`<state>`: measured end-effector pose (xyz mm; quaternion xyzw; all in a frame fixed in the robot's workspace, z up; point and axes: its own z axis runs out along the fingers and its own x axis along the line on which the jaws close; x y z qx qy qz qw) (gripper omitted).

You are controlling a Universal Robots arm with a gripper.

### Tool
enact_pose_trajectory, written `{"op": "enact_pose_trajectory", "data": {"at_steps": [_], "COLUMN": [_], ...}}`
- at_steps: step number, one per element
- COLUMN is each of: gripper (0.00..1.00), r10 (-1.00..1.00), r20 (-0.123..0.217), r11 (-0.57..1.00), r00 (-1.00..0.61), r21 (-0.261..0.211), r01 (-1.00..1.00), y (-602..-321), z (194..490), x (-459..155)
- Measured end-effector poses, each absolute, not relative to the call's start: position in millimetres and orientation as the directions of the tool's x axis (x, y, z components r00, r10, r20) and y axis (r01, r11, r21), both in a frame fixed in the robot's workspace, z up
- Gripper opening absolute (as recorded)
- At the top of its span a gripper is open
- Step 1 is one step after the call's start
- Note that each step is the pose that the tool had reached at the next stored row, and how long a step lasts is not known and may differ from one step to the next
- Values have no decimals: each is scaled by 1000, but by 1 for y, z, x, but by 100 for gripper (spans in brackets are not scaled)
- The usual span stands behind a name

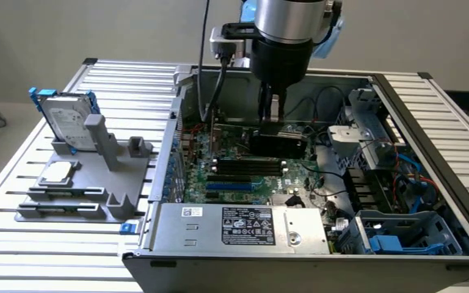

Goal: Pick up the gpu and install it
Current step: 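Insert the gpu into the slot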

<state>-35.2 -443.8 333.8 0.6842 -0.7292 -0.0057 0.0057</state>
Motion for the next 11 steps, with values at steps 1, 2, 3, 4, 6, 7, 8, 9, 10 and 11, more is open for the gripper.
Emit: {"op": "enact_pose_trajectory", "data": {"at_steps": [1, 2, 3, 4, 6, 7, 8, 9, 10, 11], "gripper": [26, 26, 26, 26, 26, 26, 26, 26, 26, 26], "r10": [-998, -999, -999, -999, -999, -999, -999, -999, -999, -1000], "r20": [0, 0, 0, 0, 0, 1, 1, 0, 0, 0], "r11": [58, 52, 49, 46, 41, 39, 37, 34, 32, 30], "r00": [-58, -52, -49, -46, -41, -39, -37, -34, -32, -30], "r21": [16, 16, 16, 16, 16, 16, 16, 16, 16, 16], "r01": [-998, -998, -999, -999, -999, -999, -999, -999, -999, -999], "y": [-444, -444, -444, -444, -444, -444, -444, -444, -444, -445], "z": [333, 332, 332, 331, 329, 329, 328, 328, 328, 327], "x": [-37, -39, -42, -45, -51, -53, -56, -58, -59, -61]}}
